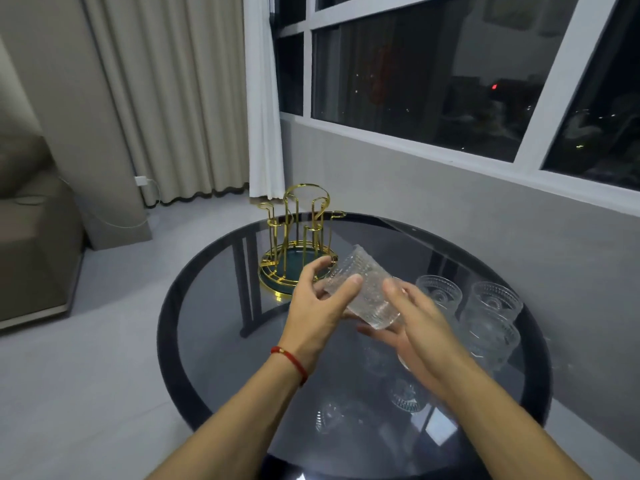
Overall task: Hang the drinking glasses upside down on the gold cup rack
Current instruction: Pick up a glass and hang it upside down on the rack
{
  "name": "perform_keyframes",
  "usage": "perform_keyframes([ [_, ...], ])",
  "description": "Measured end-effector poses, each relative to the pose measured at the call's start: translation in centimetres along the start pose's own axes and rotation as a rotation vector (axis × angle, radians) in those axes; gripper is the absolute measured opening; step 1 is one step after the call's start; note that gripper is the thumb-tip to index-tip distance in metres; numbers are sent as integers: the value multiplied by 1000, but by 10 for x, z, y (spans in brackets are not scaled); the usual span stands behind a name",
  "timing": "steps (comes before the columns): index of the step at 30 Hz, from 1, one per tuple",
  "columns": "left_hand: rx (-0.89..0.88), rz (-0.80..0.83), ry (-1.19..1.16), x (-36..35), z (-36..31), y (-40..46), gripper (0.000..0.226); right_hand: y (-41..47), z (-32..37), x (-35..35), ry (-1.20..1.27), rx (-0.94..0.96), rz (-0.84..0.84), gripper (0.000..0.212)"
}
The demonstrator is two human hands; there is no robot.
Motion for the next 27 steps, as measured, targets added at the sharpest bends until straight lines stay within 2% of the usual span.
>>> perform_keyframes([
  [2,7,-3,-29,13,8,14,69,19,11,1,-55,18,-47,34],
  [4,21,-32,126,29,19,25,60,38,30,11,-151,55,-114,42],
  [6,41,-76,517,49,36,34,61,58,59,23,-281,116,-193,51],
  [8,59,-65,1027,62,60,40,62,80,96,30,-437,196,-268,59],
  [10,57,-24,1303,68,83,47,66,107,129,26,-579,271,-319,67],
  [12,76,-10,1382,72,99,53,70,136,157,8,-706,336,-334,73],
  [17,118,1,1458,73,115,58,74,202,198,-65,-910,500,-280,68],
  [22,143,23,1462,75,121,59,74,267,185,-129,-1027,451,-117,69],
  [27,165,39,1451,76,124,60,74,311,155,-154,-1171,363,-15,72],
])
Point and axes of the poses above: each hand's wrist, its own y-axis towards the middle knuckle, its own x-axis out of the back of the hand, z = x × y, the point moved 9 cm from there along y, towards the middle knuckle, and after that the axes turned 7 degrees about z, right-handed, at the moved point
